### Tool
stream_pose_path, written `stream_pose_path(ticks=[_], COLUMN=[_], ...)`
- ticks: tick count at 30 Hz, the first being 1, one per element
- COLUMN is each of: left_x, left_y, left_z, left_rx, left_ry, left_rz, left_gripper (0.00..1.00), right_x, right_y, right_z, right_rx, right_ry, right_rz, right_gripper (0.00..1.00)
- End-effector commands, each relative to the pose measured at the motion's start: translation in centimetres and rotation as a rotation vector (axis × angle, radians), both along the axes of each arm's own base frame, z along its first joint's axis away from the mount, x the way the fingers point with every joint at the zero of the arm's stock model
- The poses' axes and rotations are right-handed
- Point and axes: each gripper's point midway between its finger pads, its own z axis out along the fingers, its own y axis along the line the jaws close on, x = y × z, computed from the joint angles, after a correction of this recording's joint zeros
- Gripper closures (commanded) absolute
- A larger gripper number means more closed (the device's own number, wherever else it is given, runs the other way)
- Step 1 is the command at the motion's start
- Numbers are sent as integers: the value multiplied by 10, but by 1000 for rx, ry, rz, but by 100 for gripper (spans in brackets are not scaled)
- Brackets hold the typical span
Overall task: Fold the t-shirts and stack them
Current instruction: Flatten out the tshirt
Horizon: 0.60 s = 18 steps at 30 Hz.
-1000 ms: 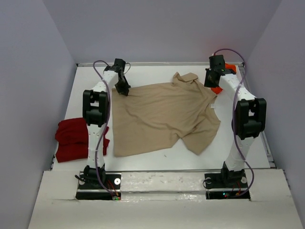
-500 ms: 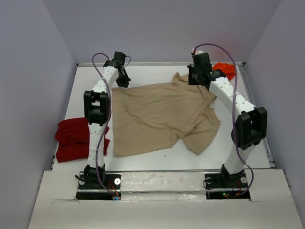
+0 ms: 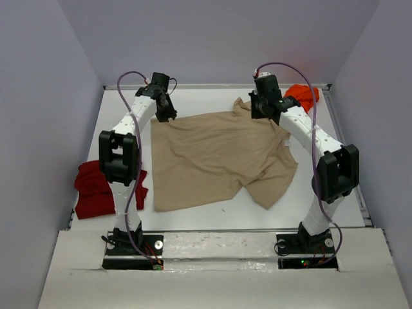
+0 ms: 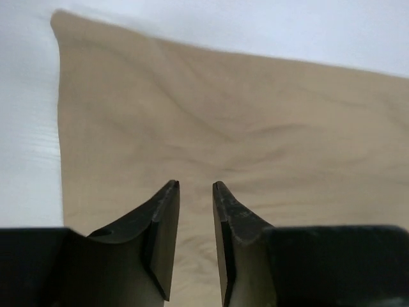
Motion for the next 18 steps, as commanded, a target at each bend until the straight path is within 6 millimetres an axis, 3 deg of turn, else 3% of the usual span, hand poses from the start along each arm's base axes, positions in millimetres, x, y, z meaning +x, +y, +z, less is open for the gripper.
stream_pose_path(ticks=[1, 3, 4, 6, 14, 15, 18], left_x=[7, 1, 0, -2, 4, 2, 8], left_y=[2, 4, 6, 6, 15, 18, 24], left_z=[42, 37, 34, 27, 6, -6, -17], left_rx=[6, 10, 18, 25, 100, 126, 169], left_ry=[-121, -107, -104, -84, -10, 31, 64], left_rz=[0, 2, 5, 2, -3, -3, 8], left_gripper=[61, 65, 81, 99, 100, 100, 100], right_x=[-2, -2, -2, -3, -5, -6, -8], right_y=[4, 3, 2, 2, 3, 4, 6], right_z=[8, 12, 15, 18, 16, 17, 18], right_rx=[-21, -25, -25, -24, -16, -15, -21], right_ry=[-31, -41, -49, -54, -48, -48, -52], right_rz=[7, 7, 4, 8, 20, 23, 29], right_gripper=[100, 100, 100, 100, 100, 100, 100])
